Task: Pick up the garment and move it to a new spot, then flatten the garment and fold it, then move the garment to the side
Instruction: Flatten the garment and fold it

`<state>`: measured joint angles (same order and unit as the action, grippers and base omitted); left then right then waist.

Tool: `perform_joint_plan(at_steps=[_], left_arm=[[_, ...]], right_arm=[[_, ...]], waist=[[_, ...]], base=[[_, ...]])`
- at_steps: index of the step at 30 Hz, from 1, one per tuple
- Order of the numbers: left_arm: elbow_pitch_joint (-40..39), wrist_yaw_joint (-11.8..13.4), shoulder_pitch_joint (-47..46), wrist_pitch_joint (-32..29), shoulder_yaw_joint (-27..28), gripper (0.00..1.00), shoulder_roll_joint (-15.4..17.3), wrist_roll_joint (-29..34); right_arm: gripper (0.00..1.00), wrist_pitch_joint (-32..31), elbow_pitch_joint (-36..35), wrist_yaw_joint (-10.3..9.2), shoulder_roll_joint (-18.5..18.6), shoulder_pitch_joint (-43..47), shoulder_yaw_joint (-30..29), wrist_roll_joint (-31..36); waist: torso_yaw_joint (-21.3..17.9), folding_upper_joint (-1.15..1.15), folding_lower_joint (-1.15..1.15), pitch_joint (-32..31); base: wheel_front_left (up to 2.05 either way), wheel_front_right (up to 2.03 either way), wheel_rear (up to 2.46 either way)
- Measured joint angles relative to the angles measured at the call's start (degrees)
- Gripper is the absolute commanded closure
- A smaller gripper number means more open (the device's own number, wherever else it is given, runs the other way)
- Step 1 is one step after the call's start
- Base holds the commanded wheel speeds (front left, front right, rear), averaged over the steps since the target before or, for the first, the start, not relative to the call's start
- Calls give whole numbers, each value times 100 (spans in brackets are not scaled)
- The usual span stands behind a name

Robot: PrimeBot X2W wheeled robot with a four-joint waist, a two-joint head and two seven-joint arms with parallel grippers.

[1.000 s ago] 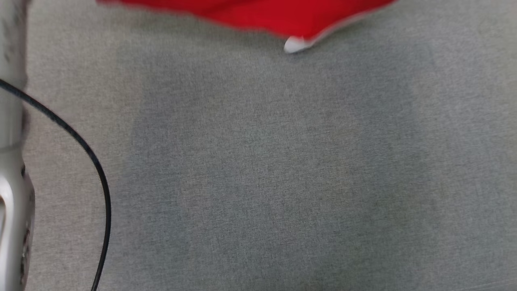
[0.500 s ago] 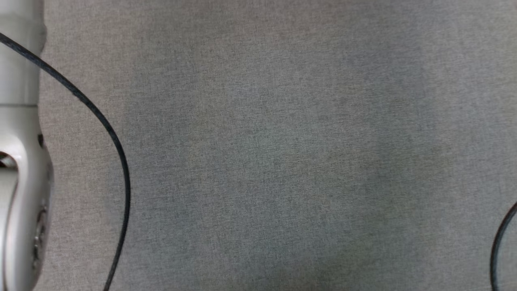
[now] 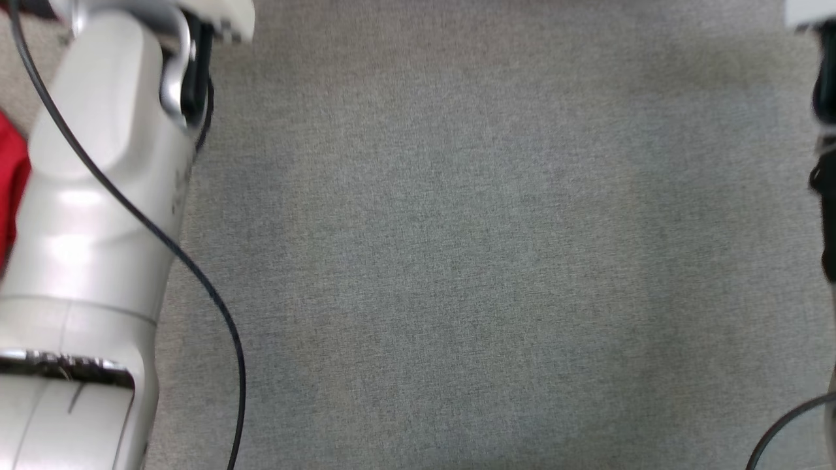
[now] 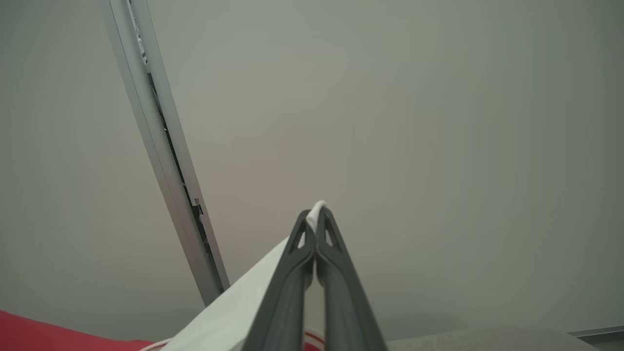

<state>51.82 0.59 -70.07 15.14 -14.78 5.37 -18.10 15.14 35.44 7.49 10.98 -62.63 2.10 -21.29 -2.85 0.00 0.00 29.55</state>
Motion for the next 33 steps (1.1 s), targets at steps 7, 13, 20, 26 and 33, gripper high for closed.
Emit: perform_joint_plan(at_steps=[7,13,20,26,33], left_arm=[[204,-86,1055,0,-113,100,62,208],[457,-136,1930,0,-436,100,102,527],[538,-134,2743,0,-672,100,167,739],[648,-100,3351,0,-911,100,286,937],[749,-102,3767,1,-1228,100,339,1157]], right_arm=[[100,-1,326,0,20,1071,258,-375],[100,0,700,0,23,1818,535,-733],[100,-1,1252,0,45,2433,898,-1082],[100,-158,1764,1,162,2683,1397,-1318],[100,-643,1936,1,379,2858,2046,-1592]], waist=[[9,0,0,-552],[21,0,0,-1143],[20,0,0,-1739],[14,0,0,-2203],[20,0,0,-2557]], base=[[0,0,0],[0,0,0],[0,0,0],[0,0,0],[0,0,0]])
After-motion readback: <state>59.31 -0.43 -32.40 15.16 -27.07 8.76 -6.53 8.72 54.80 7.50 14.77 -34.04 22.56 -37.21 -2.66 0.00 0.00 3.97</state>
